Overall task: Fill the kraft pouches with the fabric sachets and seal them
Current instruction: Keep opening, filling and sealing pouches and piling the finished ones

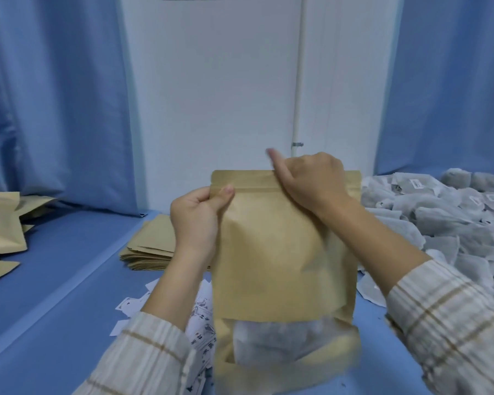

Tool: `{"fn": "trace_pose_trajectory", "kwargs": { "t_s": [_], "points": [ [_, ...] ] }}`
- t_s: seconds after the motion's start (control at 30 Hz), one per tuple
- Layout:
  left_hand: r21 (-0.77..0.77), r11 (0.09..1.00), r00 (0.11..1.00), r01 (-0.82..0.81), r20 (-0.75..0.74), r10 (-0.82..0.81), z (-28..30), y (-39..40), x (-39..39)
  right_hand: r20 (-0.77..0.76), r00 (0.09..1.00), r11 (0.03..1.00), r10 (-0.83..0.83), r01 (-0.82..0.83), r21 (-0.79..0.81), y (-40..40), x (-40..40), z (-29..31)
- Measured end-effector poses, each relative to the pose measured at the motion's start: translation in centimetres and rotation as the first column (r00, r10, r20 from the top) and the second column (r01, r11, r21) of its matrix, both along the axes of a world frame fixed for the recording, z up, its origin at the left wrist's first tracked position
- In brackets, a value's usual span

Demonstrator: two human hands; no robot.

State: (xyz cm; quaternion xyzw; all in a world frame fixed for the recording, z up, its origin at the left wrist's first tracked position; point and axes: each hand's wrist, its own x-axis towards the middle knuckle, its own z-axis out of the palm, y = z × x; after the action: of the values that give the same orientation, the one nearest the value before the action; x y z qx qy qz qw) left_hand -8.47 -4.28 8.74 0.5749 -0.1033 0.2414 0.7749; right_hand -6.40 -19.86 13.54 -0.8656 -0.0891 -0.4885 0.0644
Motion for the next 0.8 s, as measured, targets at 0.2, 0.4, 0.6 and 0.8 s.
{"fn": "trace_pose_trajectory", "kwargs": {
  "t_s": [0.2,0.4,0.6,0.8],
  "points": [
    [-0.012,1.0,1.0,-0.01,-0.008,0.01,-0.5,1.0,-0.1,-0.079,0.997,0.999,-0.007,0.011,0.04,-1.6,0.5,-0.9],
    [-0.059,0.998,1.0,-0.005,-0.019,0.004,-0.3,1.9,-0.2,-0.098,0.995,1.0,0.009,-0.007,0.021,-3.0,0.5,-0.6],
    [-0.051,0.999,1.0,0.014,-0.018,-0.015,0.2,1.8,-0.3,-0.079,0.997,0.994,0.018,-0.009,0.106,-4.3,-0.1,-0.1],
    [-0.019,1.0,1.0,0.006,0.017,-0.006,1.0,1.5,-0.5,0.063,0.998,0.968,0.025,-0.04,0.247,-5.1,-0.7,-0.3]
  ]
}}
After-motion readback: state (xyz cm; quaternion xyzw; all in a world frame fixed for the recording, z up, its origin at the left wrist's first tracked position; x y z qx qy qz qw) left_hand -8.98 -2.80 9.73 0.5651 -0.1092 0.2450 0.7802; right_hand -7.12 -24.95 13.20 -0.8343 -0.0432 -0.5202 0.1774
